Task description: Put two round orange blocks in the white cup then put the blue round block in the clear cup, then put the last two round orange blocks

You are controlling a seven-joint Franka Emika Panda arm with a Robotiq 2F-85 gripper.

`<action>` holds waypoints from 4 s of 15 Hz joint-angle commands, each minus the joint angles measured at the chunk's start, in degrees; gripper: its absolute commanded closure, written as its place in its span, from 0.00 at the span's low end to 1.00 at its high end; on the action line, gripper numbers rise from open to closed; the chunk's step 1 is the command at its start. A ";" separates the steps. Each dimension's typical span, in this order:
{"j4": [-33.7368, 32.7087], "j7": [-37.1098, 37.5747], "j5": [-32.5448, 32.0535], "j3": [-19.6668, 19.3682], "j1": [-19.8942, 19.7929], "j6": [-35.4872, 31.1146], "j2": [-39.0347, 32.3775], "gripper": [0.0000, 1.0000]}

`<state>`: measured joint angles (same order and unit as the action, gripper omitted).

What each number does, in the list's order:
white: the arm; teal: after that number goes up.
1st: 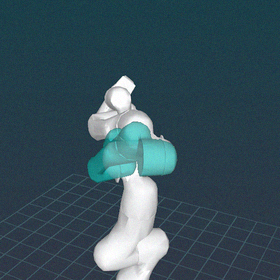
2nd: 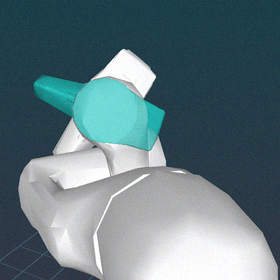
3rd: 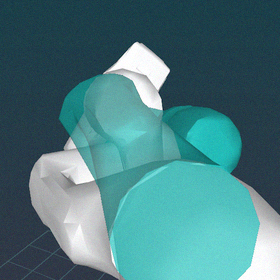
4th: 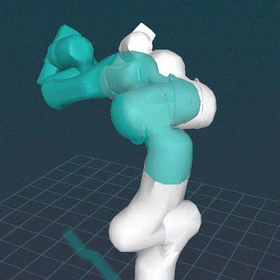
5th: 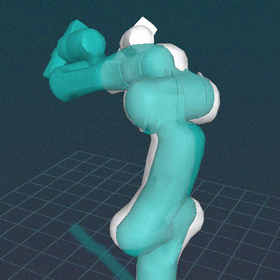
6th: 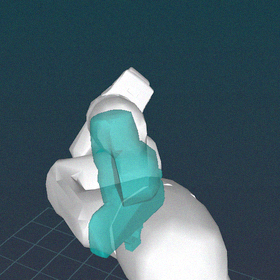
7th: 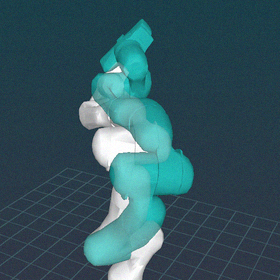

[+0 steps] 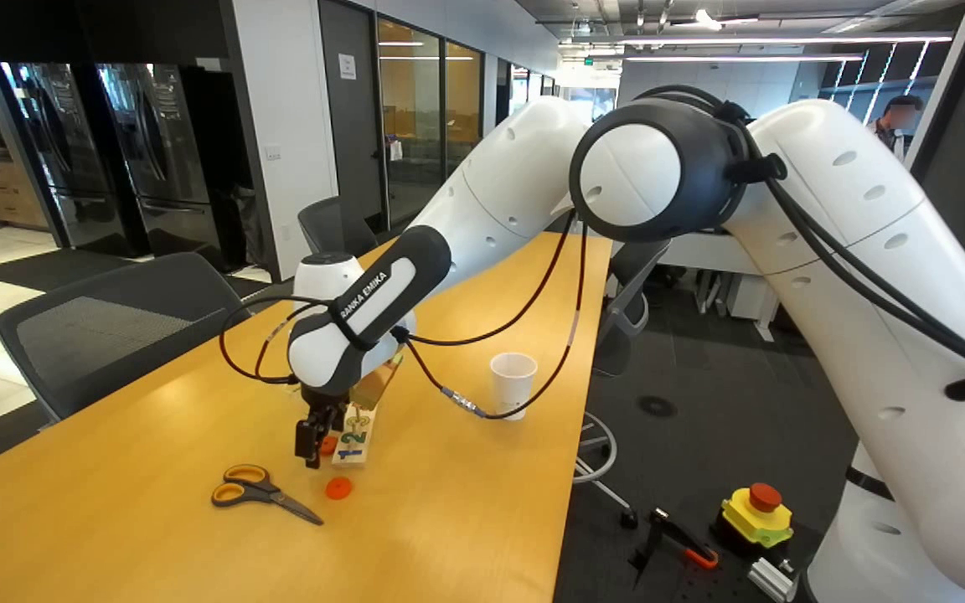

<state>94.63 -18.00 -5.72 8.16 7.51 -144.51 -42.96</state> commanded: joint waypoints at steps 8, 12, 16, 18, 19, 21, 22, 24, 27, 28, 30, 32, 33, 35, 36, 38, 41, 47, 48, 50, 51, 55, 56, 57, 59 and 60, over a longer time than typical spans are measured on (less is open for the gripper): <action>-0.90 0.29 -1.30 0.29 0.63 -0.67 -0.01 0.00; -1.58 0.40 -1.38 0.23 0.99 -0.43 -0.57 0.00; -2.59 0.28 -1.38 0.17 0.97 0.05 -1.34 0.00; -3.28 0.10 -1.30 0.18 0.81 0.35 -1.89 0.00; -3.58 0.05 -1.35 0.11 0.80 0.46 -2.13 0.00; -4.20 -0.05 -1.51 -0.06 0.81 0.56 -2.58 0.00; -4.56 -0.40 -1.51 0.01 0.67 0.89 -2.83 0.00; -5.09 -0.44 -1.77 -0.24 0.72 0.92 -3.18 0.00; -5.46 -2.00 -1.80 0.32 0.04 2.60 -3.12 0.00; -5.66 -2.65 -1.77 0.46 -0.11 3.67 -3.04 0.00; -5.90 -3.45 -1.98 0.37 -0.10 5.11 -2.88 0.00; -6.03 -4.07 -2.01 0.35 -0.14 5.85 -2.84 0.00; -6.17 -4.31 -1.94 0.40 -0.18 6.05 -2.87 0.00; -6.27 -4.65 -1.90 0.42 -0.19 6.33 -2.89 0.00; -6.37 -4.73 -1.88 0.41 -0.17 6.36 -2.97 0.00; -6.50 -4.66 -1.71 0.42 -0.20 6.50 -3.06 0.00; -6.46 -5.10 -1.70 0.58 -0.30 6.28 -3.10 0.32; -6.79 -4.86 -1.95 0.24 -0.25 6.10 -3.00 0.80; -6.67 -4.67 -2.05 0.12 -0.16 6.12 -2.88 0.83; -6.24 -4.07 -2.20 -0.19 0.05 6.19 -2.53 0.80; -5.99 -3.97 -2.04 -0.15 -0.03 6.60 -2.22 0.80; -3.38 -4.68 -0.70 1.15 -0.88 9.60 0.40 0.80; -2.41 -4.68 -0.36 1.52 -1.01 10.12 1.34 0.80; -1.28 -4.66 -0.06 1.90 -1.18 10.36 2.40 0.80; 1.32 -4.32 0.53 2.65 -1.41 10.10 4.90 0.80; 3.03 -4.08 0.88 2.96 -1.53 9.74 6.61 0.80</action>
<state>91.83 -22.56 -6.12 9.55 7.08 -135.12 -42.49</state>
